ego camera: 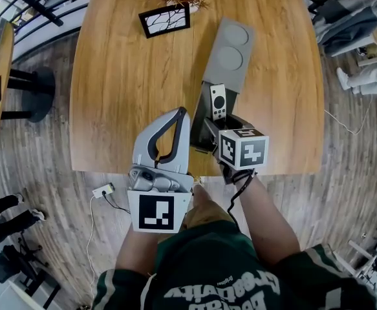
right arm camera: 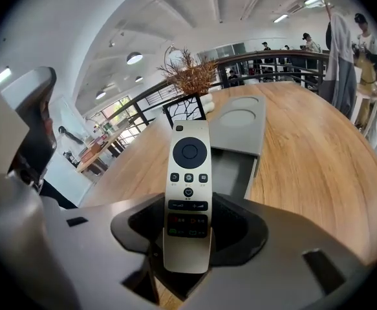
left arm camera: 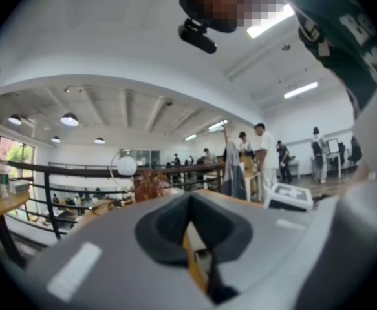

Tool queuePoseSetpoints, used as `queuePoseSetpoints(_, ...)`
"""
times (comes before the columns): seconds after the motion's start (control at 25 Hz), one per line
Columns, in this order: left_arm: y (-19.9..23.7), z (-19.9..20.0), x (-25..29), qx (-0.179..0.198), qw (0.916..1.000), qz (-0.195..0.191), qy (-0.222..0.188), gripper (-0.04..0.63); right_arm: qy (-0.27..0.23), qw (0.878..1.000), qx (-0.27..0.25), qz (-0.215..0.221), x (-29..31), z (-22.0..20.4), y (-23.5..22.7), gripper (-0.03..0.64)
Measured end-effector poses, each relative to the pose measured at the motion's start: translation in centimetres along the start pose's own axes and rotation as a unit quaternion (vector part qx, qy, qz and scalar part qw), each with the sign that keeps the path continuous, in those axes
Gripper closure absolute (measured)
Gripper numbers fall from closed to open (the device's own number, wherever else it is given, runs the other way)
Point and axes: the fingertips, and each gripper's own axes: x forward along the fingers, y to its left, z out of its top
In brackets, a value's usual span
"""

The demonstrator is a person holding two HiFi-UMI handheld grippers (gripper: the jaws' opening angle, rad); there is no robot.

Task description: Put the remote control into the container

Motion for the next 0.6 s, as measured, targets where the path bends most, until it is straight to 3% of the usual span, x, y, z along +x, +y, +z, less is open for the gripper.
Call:
queuePoseSetpoints(0.28,-0.2,-0.4,-0.3,-0.001,1.0,-0.008,0.001,0.597,0.046,0.998,0.028,-0.012,1.3,-1.4,-0.4,0.403)
queuePoseSetpoints(0.6,0.7,-0.1,-0.2,-0.002,1.0,0.002,-0.007,0.597,0.079,0.996,0.015,-0.028,2.5,-1.5,-0.3,0.403)
